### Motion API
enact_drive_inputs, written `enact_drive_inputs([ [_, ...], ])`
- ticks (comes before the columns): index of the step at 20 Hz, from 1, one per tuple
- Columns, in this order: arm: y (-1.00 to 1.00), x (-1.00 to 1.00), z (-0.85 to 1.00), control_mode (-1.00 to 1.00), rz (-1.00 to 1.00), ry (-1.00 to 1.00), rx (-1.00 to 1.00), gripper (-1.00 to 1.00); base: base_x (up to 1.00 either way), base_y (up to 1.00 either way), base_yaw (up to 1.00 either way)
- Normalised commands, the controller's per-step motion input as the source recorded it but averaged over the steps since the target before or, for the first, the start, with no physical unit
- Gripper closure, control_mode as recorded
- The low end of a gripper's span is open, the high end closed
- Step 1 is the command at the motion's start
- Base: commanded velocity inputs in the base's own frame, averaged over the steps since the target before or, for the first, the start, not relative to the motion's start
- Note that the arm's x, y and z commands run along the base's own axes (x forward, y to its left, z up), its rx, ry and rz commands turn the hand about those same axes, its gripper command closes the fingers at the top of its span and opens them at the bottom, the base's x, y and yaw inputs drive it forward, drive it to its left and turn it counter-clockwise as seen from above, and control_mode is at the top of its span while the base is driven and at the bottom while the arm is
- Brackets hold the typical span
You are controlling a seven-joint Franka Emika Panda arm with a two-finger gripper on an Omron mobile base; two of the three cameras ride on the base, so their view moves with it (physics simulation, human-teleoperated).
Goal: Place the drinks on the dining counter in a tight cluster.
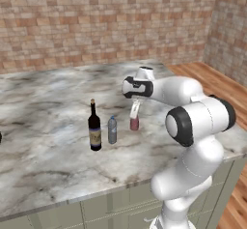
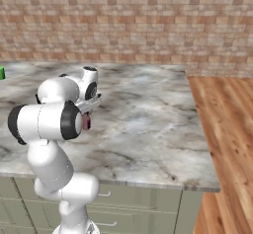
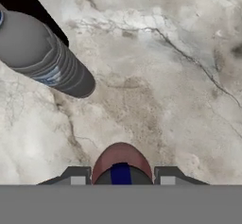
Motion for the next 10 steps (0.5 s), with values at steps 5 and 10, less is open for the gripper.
enact_drive_inputs([
  [5,0.13,-0.06,-0.31,-1.00,0.05,0.03,0.00,1.00,0.00,0.00,0.00],
  [10,0.14,-0.21,-0.15,-1.00,0.02,0.00,0.00,1.00,0.00,0.00,0.00],
])
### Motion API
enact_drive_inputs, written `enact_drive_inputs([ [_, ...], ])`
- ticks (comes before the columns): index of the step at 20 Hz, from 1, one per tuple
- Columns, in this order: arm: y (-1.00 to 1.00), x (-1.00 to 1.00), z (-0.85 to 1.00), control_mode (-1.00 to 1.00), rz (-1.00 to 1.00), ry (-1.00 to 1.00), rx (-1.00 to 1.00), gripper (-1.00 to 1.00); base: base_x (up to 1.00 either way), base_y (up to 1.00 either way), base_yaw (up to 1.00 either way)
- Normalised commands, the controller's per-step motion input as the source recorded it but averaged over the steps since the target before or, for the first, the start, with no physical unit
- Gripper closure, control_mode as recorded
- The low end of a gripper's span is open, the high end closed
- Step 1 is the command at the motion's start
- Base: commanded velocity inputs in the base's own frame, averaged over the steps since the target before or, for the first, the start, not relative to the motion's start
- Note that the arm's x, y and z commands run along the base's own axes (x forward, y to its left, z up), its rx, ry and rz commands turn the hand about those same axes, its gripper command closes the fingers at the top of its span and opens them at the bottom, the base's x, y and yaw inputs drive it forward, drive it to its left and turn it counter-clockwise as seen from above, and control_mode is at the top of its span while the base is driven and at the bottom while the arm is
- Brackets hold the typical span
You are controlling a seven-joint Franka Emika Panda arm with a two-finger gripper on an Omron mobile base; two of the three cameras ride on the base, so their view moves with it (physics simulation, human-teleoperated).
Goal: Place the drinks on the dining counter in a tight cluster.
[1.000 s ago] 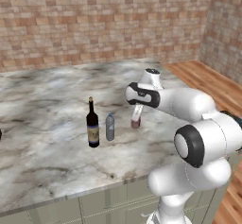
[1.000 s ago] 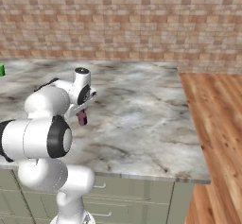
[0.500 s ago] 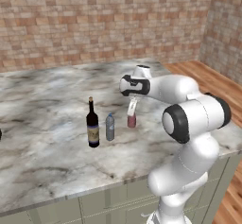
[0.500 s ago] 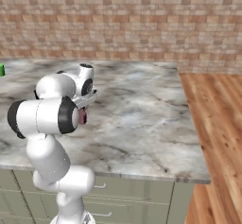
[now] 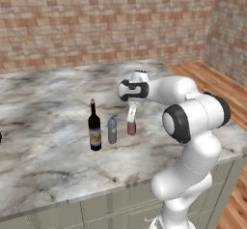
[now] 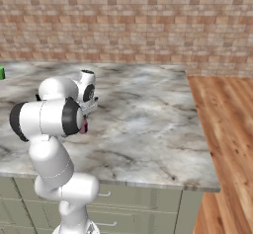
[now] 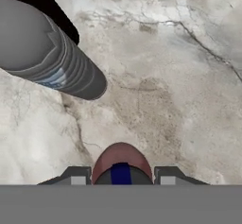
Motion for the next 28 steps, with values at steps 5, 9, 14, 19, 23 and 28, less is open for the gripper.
enact_drive_inputs([
  [5,0.17,-0.25,-0.01,-1.00,0.02,0.00,0.00,1.00,0.00,0.00,0.00],
  [9,0.08,-0.15,-0.12,-1.00,0.01,0.00,0.00,1.00,0.00,0.00,0.00],
  [14,0.00,0.00,-0.28,-1.00,0.00,0.00,0.00,1.00,0.00,0.00,0.00],
  [19,0.00,0.07,-0.25,-1.00,0.00,0.00,0.00,1.00,0.00,0.00,0.00],
  [23,0.00,0.04,-0.24,-1.00,0.00,-0.01,0.00,1.00,0.00,0.00,0.00],
  [28,0.00,0.02,0.00,-1.00,0.00,-0.15,0.00,1.00,0.00,0.00,0.00],
])
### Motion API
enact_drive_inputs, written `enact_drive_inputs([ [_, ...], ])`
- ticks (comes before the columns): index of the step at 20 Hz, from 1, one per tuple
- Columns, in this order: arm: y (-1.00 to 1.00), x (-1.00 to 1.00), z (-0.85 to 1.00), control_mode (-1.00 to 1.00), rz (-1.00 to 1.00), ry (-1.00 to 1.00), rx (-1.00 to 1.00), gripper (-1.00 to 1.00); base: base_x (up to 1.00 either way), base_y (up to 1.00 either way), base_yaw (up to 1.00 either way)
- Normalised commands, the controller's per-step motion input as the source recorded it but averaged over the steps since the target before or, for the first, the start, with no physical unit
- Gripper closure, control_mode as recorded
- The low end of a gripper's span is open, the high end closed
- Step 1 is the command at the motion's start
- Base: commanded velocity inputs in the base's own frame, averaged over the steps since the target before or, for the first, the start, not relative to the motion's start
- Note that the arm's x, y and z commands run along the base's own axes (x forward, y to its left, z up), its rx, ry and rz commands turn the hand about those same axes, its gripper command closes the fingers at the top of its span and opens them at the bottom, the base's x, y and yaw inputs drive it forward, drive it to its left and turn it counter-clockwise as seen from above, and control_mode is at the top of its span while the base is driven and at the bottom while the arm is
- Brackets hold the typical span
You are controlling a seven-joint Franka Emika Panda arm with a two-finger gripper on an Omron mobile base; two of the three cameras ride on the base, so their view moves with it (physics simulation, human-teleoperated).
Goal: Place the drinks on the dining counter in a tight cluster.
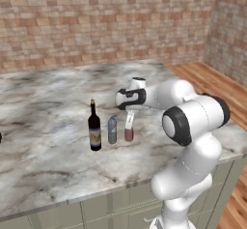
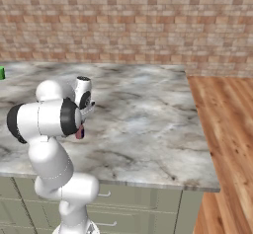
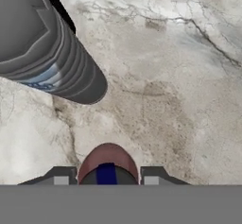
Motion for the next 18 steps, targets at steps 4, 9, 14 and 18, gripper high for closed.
enact_drive_inputs([
  [4,0.00,0.00,-0.01,-1.00,0.00,-0.11,0.00,1.00,0.00,0.00,0.00],
  [9,0.00,0.00,-0.31,-1.00,0.00,0.00,0.00,1.00,0.00,0.00,0.00],
  [14,0.00,0.00,-0.10,-1.00,0.00,0.00,0.00,1.00,0.00,0.00,0.00],
  [18,0.00,0.00,0.00,-1.00,0.00,0.00,0.00,-1.00,0.00,0.00,0.00],
])
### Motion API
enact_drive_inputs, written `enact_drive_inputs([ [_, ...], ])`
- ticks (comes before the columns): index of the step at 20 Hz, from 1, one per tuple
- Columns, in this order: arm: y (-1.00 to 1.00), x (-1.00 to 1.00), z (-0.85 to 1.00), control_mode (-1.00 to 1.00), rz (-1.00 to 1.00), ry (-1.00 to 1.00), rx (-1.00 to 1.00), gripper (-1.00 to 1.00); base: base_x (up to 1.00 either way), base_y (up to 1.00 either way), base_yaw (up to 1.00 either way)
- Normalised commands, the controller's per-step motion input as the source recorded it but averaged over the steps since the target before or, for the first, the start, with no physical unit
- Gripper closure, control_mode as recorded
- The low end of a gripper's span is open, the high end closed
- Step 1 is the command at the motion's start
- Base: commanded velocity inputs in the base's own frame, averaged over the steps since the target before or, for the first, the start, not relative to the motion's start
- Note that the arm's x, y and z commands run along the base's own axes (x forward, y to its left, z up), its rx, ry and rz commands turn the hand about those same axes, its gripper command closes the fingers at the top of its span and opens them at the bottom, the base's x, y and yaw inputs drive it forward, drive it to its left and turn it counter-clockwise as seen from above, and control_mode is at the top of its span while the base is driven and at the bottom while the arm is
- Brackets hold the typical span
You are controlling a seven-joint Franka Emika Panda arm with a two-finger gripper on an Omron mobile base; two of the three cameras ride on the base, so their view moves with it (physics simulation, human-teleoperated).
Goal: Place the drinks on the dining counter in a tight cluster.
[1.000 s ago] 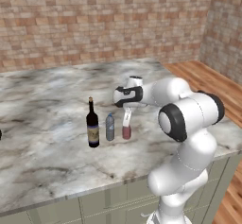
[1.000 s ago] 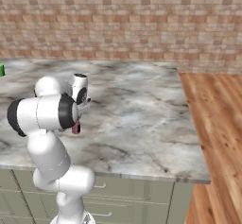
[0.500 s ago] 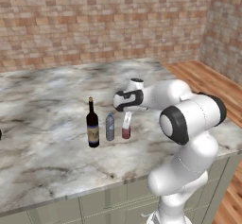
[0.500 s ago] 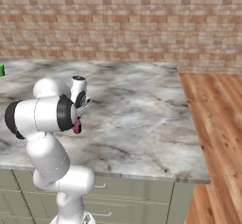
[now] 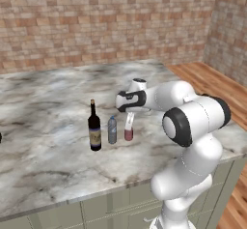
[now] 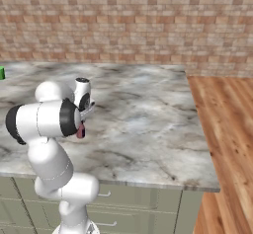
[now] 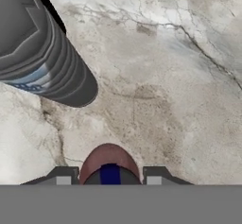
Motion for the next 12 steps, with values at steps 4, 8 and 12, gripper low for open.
enact_drive_inputs([
  [4,0.00,0.00,0.00,-1.00,0.00,0.00,0.00,-1.00,0.00,0.00,0.00],
  [8,0.00,0.00,0.00,-1.00,0.00,0.00,0.00,-1.00,0.00,0.00,0.00],
  [12,0.00,0.00,0.00,-1.00,0.00,0.00,0.00,-1.00,0.00,0.00,0.00],
])
